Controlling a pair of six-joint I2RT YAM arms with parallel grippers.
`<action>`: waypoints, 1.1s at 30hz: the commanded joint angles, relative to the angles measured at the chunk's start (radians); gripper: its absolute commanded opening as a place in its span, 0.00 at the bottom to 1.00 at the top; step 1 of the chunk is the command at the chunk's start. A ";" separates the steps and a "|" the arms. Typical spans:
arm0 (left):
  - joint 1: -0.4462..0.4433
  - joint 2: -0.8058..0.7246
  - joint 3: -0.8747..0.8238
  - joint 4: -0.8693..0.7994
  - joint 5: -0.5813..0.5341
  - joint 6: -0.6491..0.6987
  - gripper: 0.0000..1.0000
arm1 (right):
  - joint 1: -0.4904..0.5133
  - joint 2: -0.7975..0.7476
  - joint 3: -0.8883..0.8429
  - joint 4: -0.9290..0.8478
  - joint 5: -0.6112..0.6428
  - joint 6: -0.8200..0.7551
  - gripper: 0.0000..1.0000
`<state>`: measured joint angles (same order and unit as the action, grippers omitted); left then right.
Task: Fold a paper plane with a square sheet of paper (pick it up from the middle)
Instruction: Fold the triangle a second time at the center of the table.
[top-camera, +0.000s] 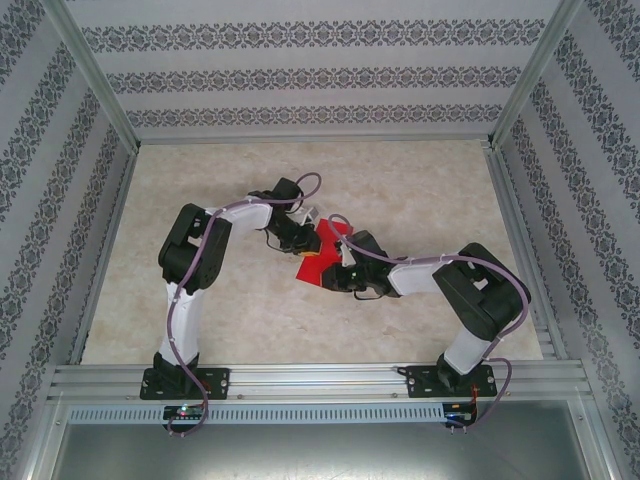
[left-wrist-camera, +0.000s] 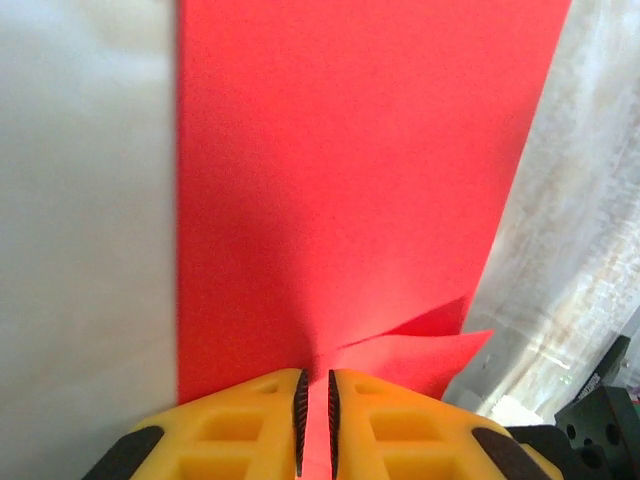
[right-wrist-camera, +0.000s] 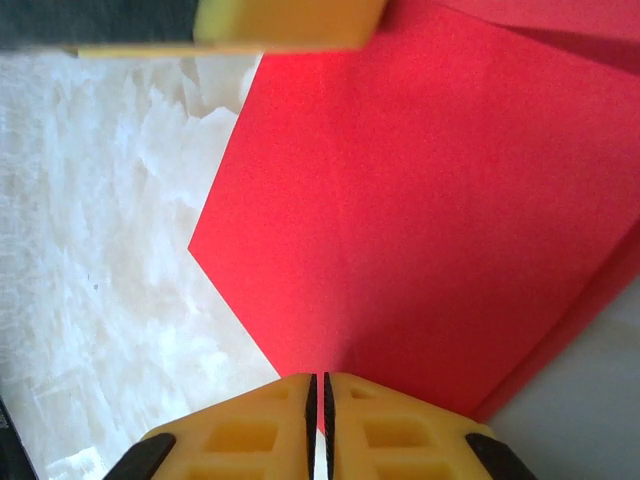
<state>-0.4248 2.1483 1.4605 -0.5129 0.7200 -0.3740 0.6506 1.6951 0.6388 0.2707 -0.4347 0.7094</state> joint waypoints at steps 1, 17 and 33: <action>0.033 0.024 0.040 -0.018 -0.074 -0.002 0.18 | 0.013 0.021 -0.068 -0.157 -0.013 0.022 0.14; 0.040 -0.023 0.079 -0.051 -0.057 0.009 0.23 | 0.001 -0.099 0.009 -0.178 -0.041 0.014 0.26; 0.041 -0.272 -0.098 0.009 -0.080 -0.007 0.53 | -0.158 -0.094 0.217 -0.378 0.004 -0.208 0.46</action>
<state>-0.3885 1.9167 1.4132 -0.5285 0.6430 -0.3737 0.4973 1.5517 0.8024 -0.0547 -0.4278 0.5781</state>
